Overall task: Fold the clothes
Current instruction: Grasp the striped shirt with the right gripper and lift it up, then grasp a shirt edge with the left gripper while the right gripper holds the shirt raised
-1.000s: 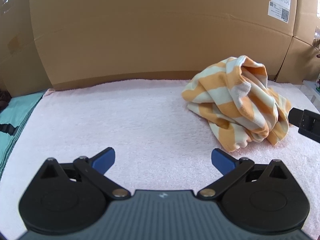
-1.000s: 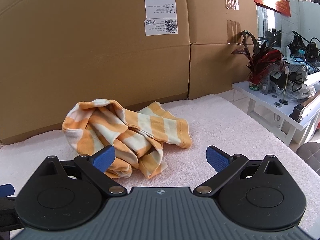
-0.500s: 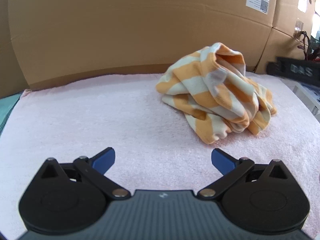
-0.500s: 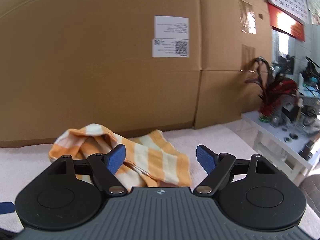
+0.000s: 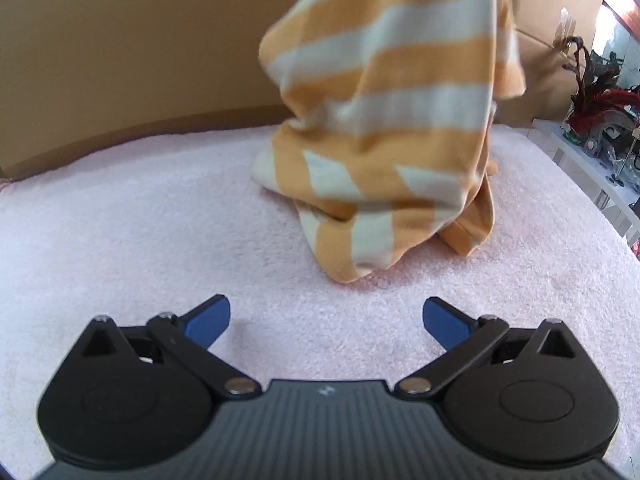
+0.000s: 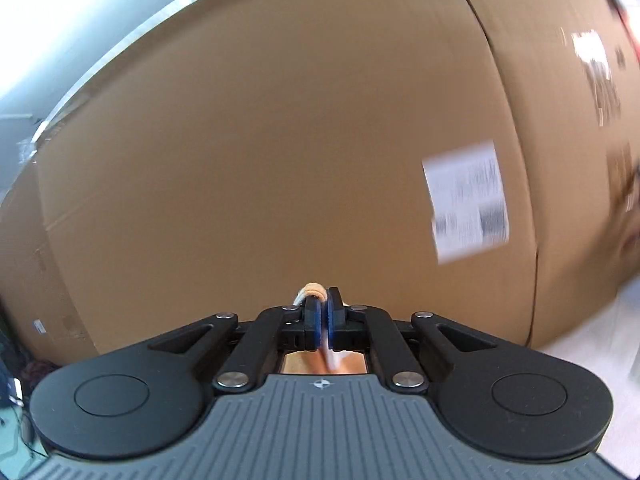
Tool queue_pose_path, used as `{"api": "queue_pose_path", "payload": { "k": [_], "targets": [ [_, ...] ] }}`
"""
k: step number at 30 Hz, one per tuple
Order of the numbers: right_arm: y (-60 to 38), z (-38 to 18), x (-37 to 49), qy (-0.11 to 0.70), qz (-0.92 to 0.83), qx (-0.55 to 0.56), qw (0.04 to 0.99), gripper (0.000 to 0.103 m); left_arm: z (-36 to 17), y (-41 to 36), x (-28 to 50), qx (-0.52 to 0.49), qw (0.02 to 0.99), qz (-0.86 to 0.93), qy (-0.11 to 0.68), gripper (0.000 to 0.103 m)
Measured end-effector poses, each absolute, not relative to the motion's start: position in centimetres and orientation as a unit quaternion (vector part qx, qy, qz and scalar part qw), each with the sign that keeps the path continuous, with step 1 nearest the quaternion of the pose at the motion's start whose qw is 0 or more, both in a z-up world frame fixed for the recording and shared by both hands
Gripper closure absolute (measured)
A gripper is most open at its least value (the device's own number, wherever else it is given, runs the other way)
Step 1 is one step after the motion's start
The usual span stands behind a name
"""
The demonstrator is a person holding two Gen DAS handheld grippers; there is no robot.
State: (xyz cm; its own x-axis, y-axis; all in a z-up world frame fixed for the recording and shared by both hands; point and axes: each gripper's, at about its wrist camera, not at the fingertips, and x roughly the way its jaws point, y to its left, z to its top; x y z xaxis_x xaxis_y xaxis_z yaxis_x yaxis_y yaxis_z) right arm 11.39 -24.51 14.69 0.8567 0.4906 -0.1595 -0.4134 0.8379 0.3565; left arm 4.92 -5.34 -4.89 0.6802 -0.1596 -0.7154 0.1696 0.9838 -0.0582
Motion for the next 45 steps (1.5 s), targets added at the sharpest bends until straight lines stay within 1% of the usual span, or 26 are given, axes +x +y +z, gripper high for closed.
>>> {"api": "queue_pose_path", "payload": {
  "k": [4, 7, 10, 11, 12, 13, 14, 15, 16, 18, 20, 22, 23, 26, 28, 29, 30, 31, 32, 33, 35, 36, 37, 41, 43, 45],
  "targets": [
    [-28.3, 15.0, 9.2, 0.083, 0.177, 0.191, 0.962, 0.099, -5.9, -6.5, 5.4, 0.024, 0.919, -0.082, 0.385, 0.001],
    [-32.7, 13.5, 7.8, 0.071, 0.105, 0.249, 0.96, 0.099, -6.0, -7.0, 5.8, 0.039, 0.921, -0.087, 0.377, 0.001],
    [-35.2, 12.2, 6.4, 0.076, 0.04, 0.237, 0.968, 0.098, -6.0, -7.0, 6.7, 0.032, 0.919, -0.084, 0.385, 0.001],
    [-35.8, 11.4, 6.2, 0.088, 0.008, 0.224, 0.971, 0.094, -5.9, -6.9, 7.0, 0.03, 0.919, -0.081, 0.386, 0.002],
    [-36.3, 10.5, 6.0, 0.102, -0.026, 0.208, 0.973, 0.089, -5.8, -6.7, 7.3, 0.027, 0.919, -0.078, 0.385, 0.006],
    [-36.7, 9.5, 6.1, 0.126, -0.06, 0.181, 0.974, 0.081, -5.7, -6.3, 7.5, 0.023, 0.921, -0.071, 0.383, 0.011],
    [-36.9, 8.3, 6.3, 0.156, -0.09, 0.148, 0.972, 0.06, -5.6, -5.9, 7.6, 0.019, 0.922, -0.064, 0.381, 0.014],
    [-37.2, 7.0, 6.2, 0.179, -0.113, 0.123, 0.97, 0.049, -5.5, -5.5, 7.8, 0.015, 0.923, -0.058, 0.379, 0.018],
    [-37.6, 5.7, 5.5, 0.188, -0.121, 0.109, 0.969, 0.049, -5.4, -5.1, 8.0, 0.011, 0.925, -0.051, 0.378, 0.021],
    [-37.5, 3.6, 4.3, 0.213, -0.087, 0.082, 0.97, 0.049, -4.9, -3.2, 7.9, 0.002, 0.931, -0.027, 0.363, 0.019],
    [-36.3, 2.1, 3.4, 0.234, -0.025, 0.071, 0.969, 0.048, -4.4, -1.1, 7.8, -0.002, 0.938, 0.001, 0.347, 0.014],
    [-33.5, 0.8, 2.6, 0.225, 0.051, 0.044, 0.972, 0.044, -3.7, 0.8, 7.5, -0.005, 0.942, 0.012, 0.334, 0.007],
    [-31.0, 0.1, 2.5, 0.218, 0.085, -0.011, 0.972, 0.039, -3.3, 1.7, 7.3, -0.006, 0.945, 0.018, 0.328, 0.005],
    [-23.5, -2.0, 2.3, 0.19, 0.182, -0.173, 0.949, 0.037, -2.2, 3.2, 5.7, 0.006, 0.952, 0.035, 0.304, 0.003],
    [-19.4, -3.6, 2.3, 0.161, 0.217, -0.247, 0.931, 0.034, -1.9, 3.7, 4.6, 0.022, 0.956, 0.044, 0.289, 0.001],
    [-17.6, -4.4, 2.5, 0.151, 0.224, -0.278, 0.922, 0.031, -1.8, 4.0, 4.1, 0.029, 0.957, 0.048, 0.284, 0.001],
    [-16.4, -5.0, 3.2, 0.153, 0.219, -0.297, 0.917, 0.032, -1.9, 4.3, 3.7, 0.031, 0.957, 0.046, 0.283, 0.001],
    [-16.1, -5.3, 4.1, 0.165, 0.207, -0.303, 0.916, 0.037, -2.0, 4.5, 3.5, 0.031, 0.957, 0.046, 0.285, 0.001],
    [-15.8, -5.5, 5.0, 0.176, 0.196, -0.308, 0.914, 0.072, -2.1, 4.8, 3.2, 0.033, 0.956, 0.047, 0.288, 0.001],
    [-16.2, -5.1, 5.8, 0.187, 0.19, -0.291, 0.919, 0.091, -2.4, 5.0, 3.2, 0.037, 0.955, 0.048, 0.291, 0.001],
    [-19.9, -1.7, 6.9, 0.204, 0.201, -0.171, 0.943, 0.091, -2.8, 5.4, 2.9, 0.044, 0.956, 0.045, 0.287, 0.001],
    [-21.7, 0.1, 7.1, 0.203, 0.204, -0.116, 0.951, 0.091, -2.8, 5.3, 2.8, 0.046, 0.957, 0.033, 0.285, 0.001],
    [-23.5, 2.3, 6.6, 0.184, 0.211, -0.079, 0.957, 0.091, -2.8, 5.1, 2.7, 0.049, 0.958, 0.021, 0.283, 0.002],
    [-30.6, 10.8, 2.6, 0.103, 0.279, 0.028, 0.954, 0.09, -2.3, 2.8, 2.6, 0.063, 0.962, -0.053, 0.262, 0.002],
    [-33.4, 12.8, 0.7, 0.088, 0.293, 0.058, 0.95, 0.09, -1.8, 0.6, 2.2, 0.078, 0.963, -0.092, 0.24, 0.002],
    [-34.9, 13.0, -0.4, 0.099, 0.296, 0.083, 0.946, 0.089, -1.8, -2.1, 1.9, 0.095, 0.961, -0.132, 0.225, 0.002]
  ]
}}
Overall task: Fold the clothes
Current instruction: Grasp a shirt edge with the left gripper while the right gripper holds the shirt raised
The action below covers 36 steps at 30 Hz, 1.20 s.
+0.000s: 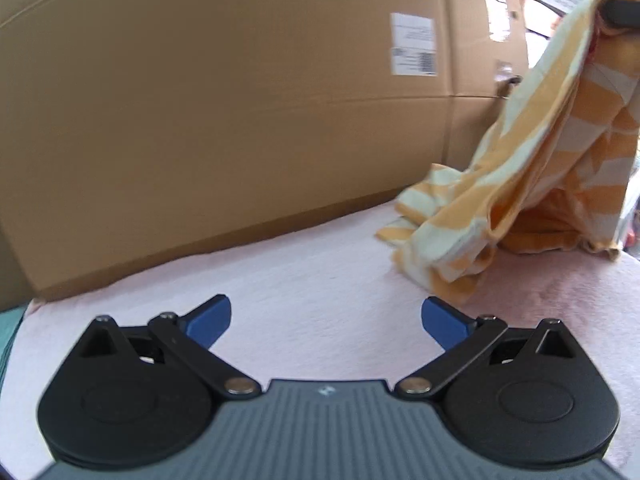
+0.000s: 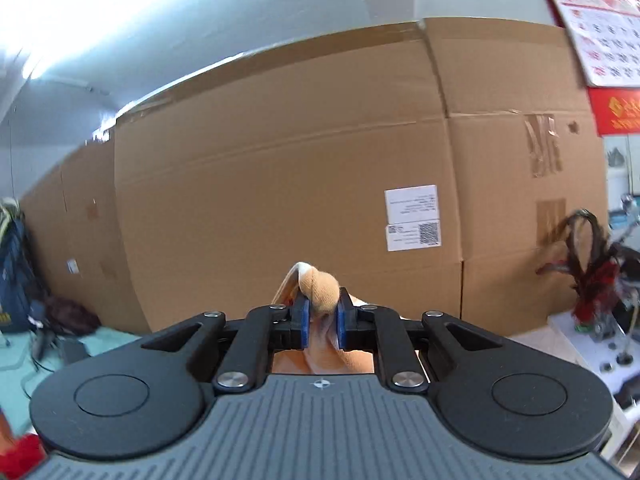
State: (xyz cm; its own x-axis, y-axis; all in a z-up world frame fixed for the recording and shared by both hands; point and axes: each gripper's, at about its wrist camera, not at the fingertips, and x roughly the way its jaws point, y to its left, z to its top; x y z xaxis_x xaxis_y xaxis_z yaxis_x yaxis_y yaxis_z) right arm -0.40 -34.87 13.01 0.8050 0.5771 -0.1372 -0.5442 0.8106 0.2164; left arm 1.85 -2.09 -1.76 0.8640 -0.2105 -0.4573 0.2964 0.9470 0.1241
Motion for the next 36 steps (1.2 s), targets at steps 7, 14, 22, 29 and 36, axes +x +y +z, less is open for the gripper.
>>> {"api": "queue_pose_path", "payload": {
  "k": [7, 14, 22, 29, 36],
  "targets": [
    [-38.0, 10.6, -2.3, 0.105, 0.316, 0.171, 0.927, 0.089, -4.8, -11.9, 0.6, 0.171, 0.947, -0.159, 0.222, 0.044],
    [-40.6, 10.7, -3.6, 0.051, 0.312, 0.211, 0.925, 0.087, -2.9, -10.5, 0.7, 0.102, 0.952, -0.179, 0.224, 0.103],
    [-39.9, 11.1, -2.2, 0.041, 0.327, 0.245, 0.912, 0.087, 3.3, -5.6, -2.5, 0.098, 0.969, -0.2, 0.104, 0.099],
    [-38.3, 11.2, -1.7, 0.037, 0.342, 0.237, 0.909, 0.087, -1.6, -8.3, -6.1, 0.187, 0.932, -0.273, 0.147, 0.008],
    [-38.1, 12.0, -2.5, 0.032, 0.336, 0.231, 0.912, 0.087, -3.5, -14.0, -2.2, 0.205, 0.938, -0.233, 0.156, 0.089]
  ]
}}
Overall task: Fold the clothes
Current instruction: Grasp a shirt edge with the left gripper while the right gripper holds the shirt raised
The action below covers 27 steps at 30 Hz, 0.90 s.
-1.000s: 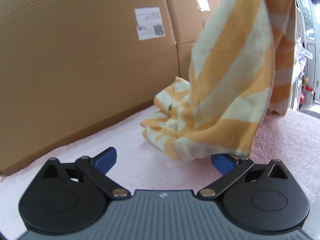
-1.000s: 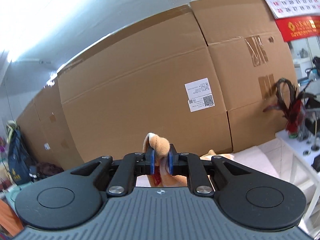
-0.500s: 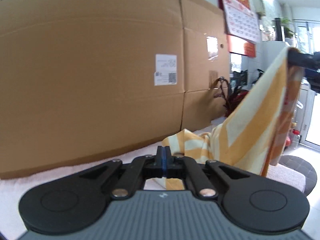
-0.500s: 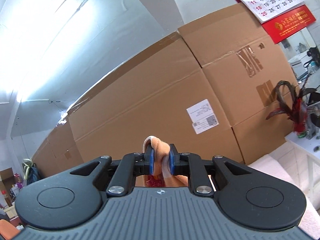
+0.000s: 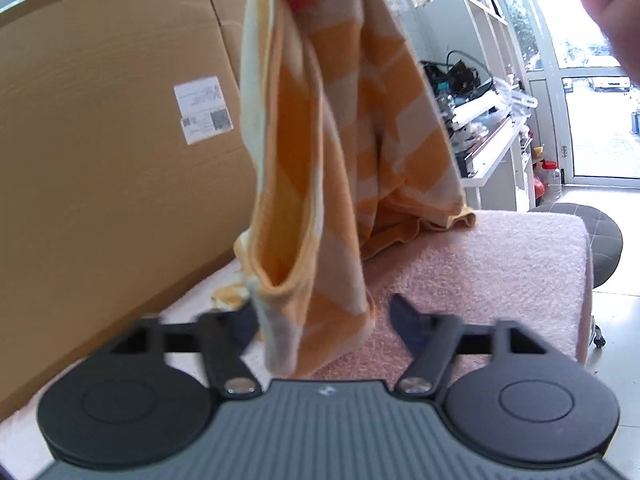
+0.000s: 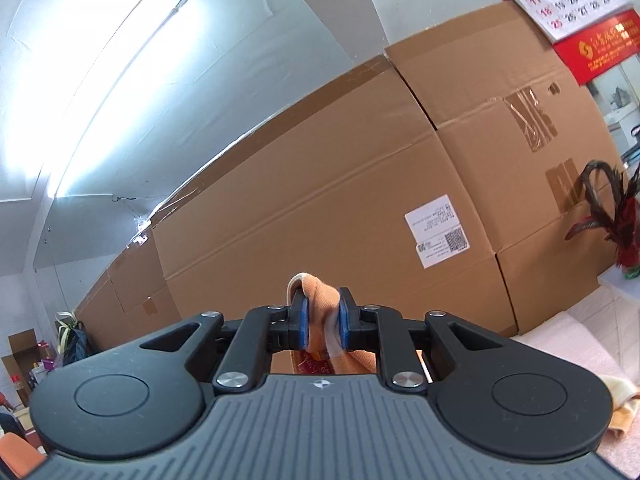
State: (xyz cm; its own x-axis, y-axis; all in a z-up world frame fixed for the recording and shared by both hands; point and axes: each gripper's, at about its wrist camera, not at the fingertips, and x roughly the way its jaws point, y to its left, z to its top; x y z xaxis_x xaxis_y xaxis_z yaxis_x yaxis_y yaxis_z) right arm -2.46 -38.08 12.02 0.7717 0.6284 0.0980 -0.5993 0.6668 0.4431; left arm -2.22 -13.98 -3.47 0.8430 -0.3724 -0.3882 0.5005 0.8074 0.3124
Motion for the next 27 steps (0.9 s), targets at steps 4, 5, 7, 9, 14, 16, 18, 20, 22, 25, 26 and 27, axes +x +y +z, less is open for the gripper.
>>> {"api": "queue_pose_path", "payload": {
  "k": [4, 5, 7, 9, 14, 16, 18, 20, 22, 25, 26, 27],
  "targets": [
    [-39.1, 13.8, -3.8, 0.005, 0.293, 0.203, 0.934, 0.087, 0.7, -9.0, -1.1, 0.106, 0.968, -0.18, 0.139, 0.089],
    [-39.2, 14.4, -3.8, -0.001, 0.285, 0.197, 0.938, 0.087, 2.4, -7.3, -1.1, 0.082, 0.976, -0.163, 0.122, 0.089],
    [-38.8, 16.0, -3.4, -0.008, 0.286, 0.193, 0.939, 0.087, 7.1, -3.8, -1.3, 0.041, 0.986, -0.138, 0.079, 0.089],
    [-37.8, 17.9, -3.1, -0.024, 0.309, 0.187, 0.932, 0.087, 12.3, -1.0, -1.9, 0.02, 0.993, -0.107, 0.033, 0.089],
    [-33.9, 23.9, -4.4, -0.092, 0.37, 0.173, 0.908, 0.087, 24.8, 2.9, -7.2, 0.051, 0.995, -0.013, -0.082, 0.089],
    [-32.5, 26.2, -4.7, -0.108, 0.382, 0.177, 0.901, 0.087, 28.1, 3.8, -9.5, 0.076, 0.992, 0.014, -0.103, 0.088],
    [-31.7, 27.6, -4.4, -0.106, 0.379, 0.194, 0.899, 0.089, 30.8, 4.7, -11.5, 0.101, 0.987, 0.049, -0.117, 0.087],
    [-30.9, 28.1, -3.6, -0.099, 0.369, 0.207, 0.901, 0.089, 31.4, 5.2, -12.1, 0.126, 0.982, 0.084, -0.11, 0.087],
    [-29.8, 27.9, -2.3, -0.074, 0.363, 0.211, 0.904, 0.089, 29.7, 5.3, -10.9, 0.145, 0.982, 0.104, -0.066, 0.087],
    [-26.7, 25.0, 0.6, 0.014, 0.374, 0.181, 0.91, 0.084, 25.5, 6.0, -7.9, 0.163, 0.979, 0.123, 0.025, 0.087],
    [-25.7, 23.0, 1.3, 0.044, 0.374, 0.17, 0.911, 0.075, 23.6, 6.6, -6.8, 0.168, 0.975, 0.134, 0.05, 0.087],
    [-24.7, 20.7, 1.7, 0.076, 0.377, 0.159, 0.909, 0.062, 21.6, 7.2, -5.8, 0.173, 0.971, 0.145, 0.075, 0.087]
  ]
}}
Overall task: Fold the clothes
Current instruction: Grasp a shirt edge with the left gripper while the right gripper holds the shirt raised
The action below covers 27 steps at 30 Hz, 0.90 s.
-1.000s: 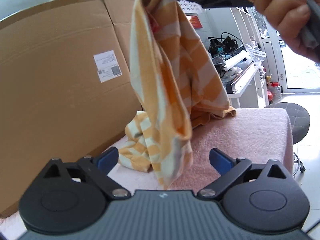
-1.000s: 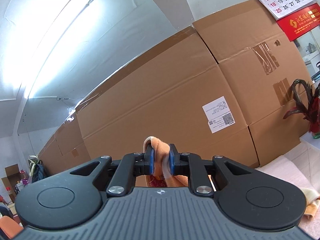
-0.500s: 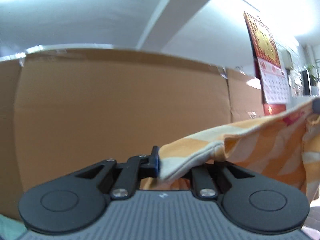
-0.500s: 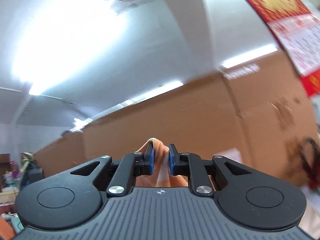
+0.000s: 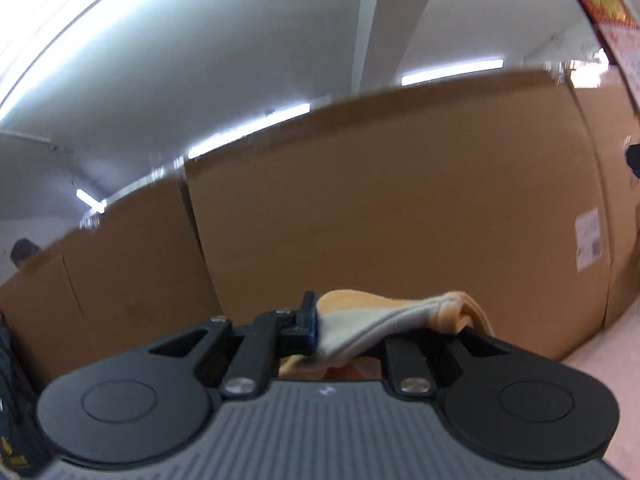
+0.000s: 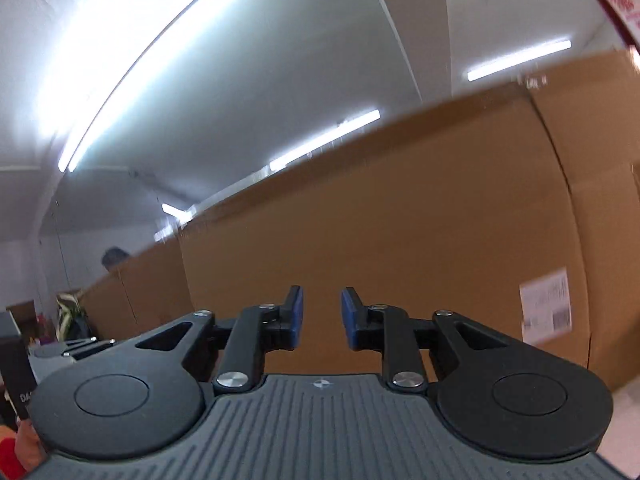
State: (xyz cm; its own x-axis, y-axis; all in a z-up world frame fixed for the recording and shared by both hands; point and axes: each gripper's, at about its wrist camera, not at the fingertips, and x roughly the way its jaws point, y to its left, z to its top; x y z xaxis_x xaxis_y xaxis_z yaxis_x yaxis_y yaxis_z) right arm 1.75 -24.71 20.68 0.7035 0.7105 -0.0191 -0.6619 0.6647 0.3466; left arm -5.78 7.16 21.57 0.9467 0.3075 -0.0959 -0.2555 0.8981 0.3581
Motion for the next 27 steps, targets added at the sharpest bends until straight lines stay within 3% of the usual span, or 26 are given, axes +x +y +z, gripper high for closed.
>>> {"api": "queue_pose_path", "payload": {
  "k": [2, 7, 10, 14, 15, 16, 17, 18, 21, 27],
  "targets": [
    [-23.0, 15.0, 1.9, 0.148, 0.399, 0.131, 0.895, 0.044, 17.9, 8.2, -4.3, 0.19, 0.96, 0.173, 0.111, 0.088],
    [-18.0, 1.8, 0.1, 0.313, 0.447, 0.1, 0.832, 0.042, 16.2, 11.8, -6.1, 0.158, 0.961, 0.189, 0.122, 0.088],
    [-14.5, -2.1, -2.9, 0.327, 0.479, 0.066, 0.812, 0.041, 17.9, 11.8, -7.5, 0.156, 0.963, 0.202, 0.088, 0.087],
    [-9.3, -3.2, -6.9, 0.258, 0.485, -0.038, 0.835, 0.03, 20.2, 11.3, -9.6, 0.154, 0.963, 0.213, 0.053, 0.084],
    [-8.0, -3.3, -6.8, 0.243, 0.467, -0.062, 0.848, 0.031, 20.6, 11.5, -9.9, 0.15, 0.964, 0.215, 0.052, 0.084],
    [-6.9, -3.3, -6.2, 0.237, 0.449, -0.076, 0.858, 0.036, 20.8, 11.6, -10.3, 0.149, 0.963, 0.217, 0.051, 0.084],
    [-6.5, -3.2, -5.4, 0.25, 0.441, -0.069, 0.859, 0.087, 21.0, 11.8, -10.6, 0.148, 0.963, 0.219, 0.05, 0.084],
    [-7.1, -2.8, -4.0, 0.284, 0.448, -0.024, 0.847, 0.101, 21.1, 12.0, -11.1, 0.149, 0.961, 0.228, 0.048, 0.083],
    [-13.2, 0.5, -0.1, 0.311, 0.46, 0.164, 0.815, 0.101, 21.6, 13.3, -13.1, 0.161, 0.95, 0.266, 0.033, 0.083],
    [-24.6, 14.9, -0.8, 0.105, 0.452, 0.237, 0.854, 0.101, 25.7, 14.9, -17.9, 0.136, 0.953, 0.269, -0.02, 0.083]
  ]
}}
